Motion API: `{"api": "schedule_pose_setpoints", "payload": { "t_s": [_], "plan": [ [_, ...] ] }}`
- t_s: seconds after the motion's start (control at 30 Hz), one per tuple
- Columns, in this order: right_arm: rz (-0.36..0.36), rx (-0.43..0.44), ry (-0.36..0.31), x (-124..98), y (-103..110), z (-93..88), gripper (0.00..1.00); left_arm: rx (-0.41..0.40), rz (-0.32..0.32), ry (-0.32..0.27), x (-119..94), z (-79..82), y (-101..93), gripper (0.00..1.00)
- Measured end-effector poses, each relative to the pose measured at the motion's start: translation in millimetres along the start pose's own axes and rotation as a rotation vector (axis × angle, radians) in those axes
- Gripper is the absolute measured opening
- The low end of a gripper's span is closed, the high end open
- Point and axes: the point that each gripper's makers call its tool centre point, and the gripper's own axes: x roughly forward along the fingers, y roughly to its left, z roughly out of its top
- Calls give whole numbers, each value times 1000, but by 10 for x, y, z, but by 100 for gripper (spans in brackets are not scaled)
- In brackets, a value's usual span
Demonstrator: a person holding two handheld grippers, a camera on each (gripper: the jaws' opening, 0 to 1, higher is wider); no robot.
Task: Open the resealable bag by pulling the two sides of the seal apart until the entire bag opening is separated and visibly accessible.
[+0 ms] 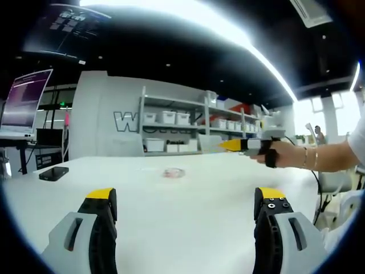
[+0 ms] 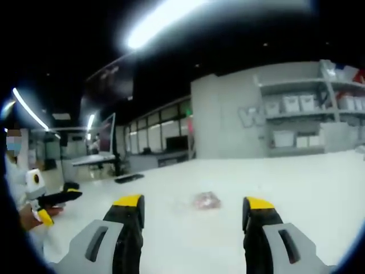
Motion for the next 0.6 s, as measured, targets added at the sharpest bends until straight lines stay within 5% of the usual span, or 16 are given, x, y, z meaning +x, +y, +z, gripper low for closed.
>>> {"api": "schedule_pose_setpoints", "payload": {
  "t_s": [0.6],
  "plan": [
    [-1, -6, -18, -260, 42, 29, 69, -12, -4, -5, 9, 13, 6, 99]
  ]
}}
